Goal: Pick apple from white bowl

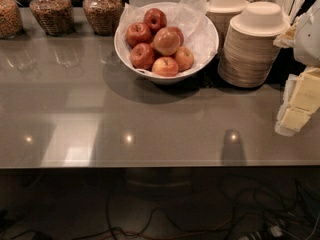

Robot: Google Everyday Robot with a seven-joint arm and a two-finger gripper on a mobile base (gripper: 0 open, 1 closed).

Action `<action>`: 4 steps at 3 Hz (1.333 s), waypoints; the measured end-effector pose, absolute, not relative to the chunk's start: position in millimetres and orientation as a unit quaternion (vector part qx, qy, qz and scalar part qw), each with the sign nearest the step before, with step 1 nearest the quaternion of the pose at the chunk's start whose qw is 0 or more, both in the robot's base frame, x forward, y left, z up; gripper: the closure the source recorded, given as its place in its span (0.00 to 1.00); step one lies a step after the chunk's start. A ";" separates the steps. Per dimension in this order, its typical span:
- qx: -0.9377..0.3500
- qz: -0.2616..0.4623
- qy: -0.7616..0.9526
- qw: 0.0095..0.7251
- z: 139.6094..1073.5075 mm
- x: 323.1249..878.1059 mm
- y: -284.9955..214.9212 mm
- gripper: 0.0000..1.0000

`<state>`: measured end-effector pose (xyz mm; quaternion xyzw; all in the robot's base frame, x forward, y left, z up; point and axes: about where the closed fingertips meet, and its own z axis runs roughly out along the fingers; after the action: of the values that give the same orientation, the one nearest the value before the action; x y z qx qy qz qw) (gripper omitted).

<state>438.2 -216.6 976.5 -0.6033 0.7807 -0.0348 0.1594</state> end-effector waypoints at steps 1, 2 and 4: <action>-0.603 -0.035 0.781 0.159 976.5 438.2 -216.6 0.00; -0.600 -0.037 0.776 0.192 978.0 448.8 -209.4 0.00; -0.583 -0.034 0.749 0.313 981.0 508.1 -170.2 0.00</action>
Offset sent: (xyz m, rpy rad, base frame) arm 0.0331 0.0207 0.0012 0.1159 -0.1526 0.0091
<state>508.1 -170.2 981.0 -0.5826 0.7494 -0.0341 0.3127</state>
